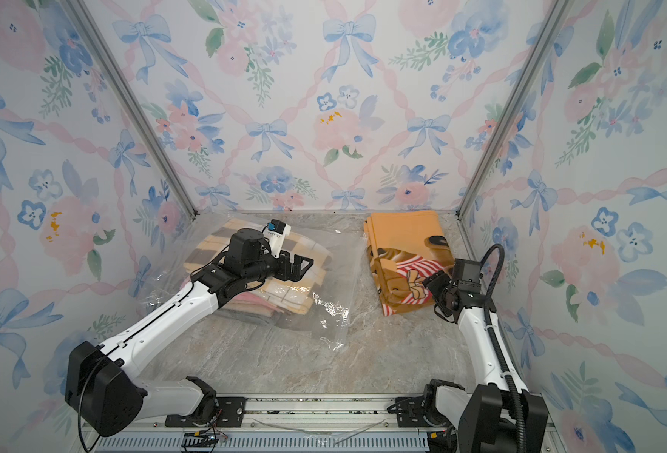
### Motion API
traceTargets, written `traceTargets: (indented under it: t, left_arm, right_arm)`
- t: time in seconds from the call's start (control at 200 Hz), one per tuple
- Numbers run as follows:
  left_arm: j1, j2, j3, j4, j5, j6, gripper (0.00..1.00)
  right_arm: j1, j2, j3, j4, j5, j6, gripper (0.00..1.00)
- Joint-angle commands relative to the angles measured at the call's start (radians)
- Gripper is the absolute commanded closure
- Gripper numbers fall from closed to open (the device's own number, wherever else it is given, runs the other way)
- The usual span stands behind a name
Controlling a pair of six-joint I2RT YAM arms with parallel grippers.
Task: Take the blanket out of the vacuum bag
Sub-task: Place the blanket at the corner of the board.
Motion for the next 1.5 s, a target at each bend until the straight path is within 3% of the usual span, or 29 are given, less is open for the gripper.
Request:
traceTargets:
  t: [0.0, 0.11, 0.27, 0.4, 0.575, 0.765, 0.905, 1.11, 1.26, 1.495]
  left_arm:
    - [-0.001, -0.02, -0.01, -0.002, -0.028, 0.001, 0.02]
    - [0.0, 0.008, -0.001, 0.005, -0.025, 0.007, 0.02]
    - [-0.001, 0.042, 0.021, 0.005, 0.005, -0.006, 0.02]
    - [0.001, 0.001, -0.014, 0.006, -0.024, -0.007, 0.02]
    - [0.026, -0.045, -0.061, -0.005, -0.036, -0.007, 0.02]
    - [0.045, -0.048, -0.058, -0.004, -0.027, -0.003, 0.02]
    - [0.05, -0.029, -0.034, -0.018, -0.023, 0.01, 0.02]
    - [0.05, -0.02, -0.025, -0.023, -0.017, 0.01, 0.02]
    - [0.049, -0.022, -0.02, -0.02, -0.013, 0.012, 0.02]
    - [0.042, -0.091, -0.066, -0.013, -0.043, -0.006, 0.02]
  right_arm:
    - [0.051, -0.046, 0.123, -0.238, 0.092, -0.168, 0.21]
    - [0.116, 0.04, 0.24, -0.285, 0.114, -0.279, 0.22]
    - [0.146, 0.312, 0.34, -0.277, 0.147, -0.405, 0.27]
    - [0.15, 0.441, 0.309, -0.187, 0.162, -0.43, 0.42]
    - [0.209, 0.556, 0.29, -0.205, 0.182, -0.443, 0.45]
    - [0.247, 0.64, 0.263, -0.245, 0.202, -0.449, 0.44]
    - [0.261, 0.592, 0.303, -0.294, 0.234, -0.445, 0.41]
    - [0.348, 0.52, 0.499, -0.382, 0.28, -0.469, 0.24]
    - [0.39, 0.642, 0.653, -0.382, 0.263, -0.524, 0.22]
    - [0.425, 0.857, 0.765, -0.315, 0.245, -0.58, 0.22]
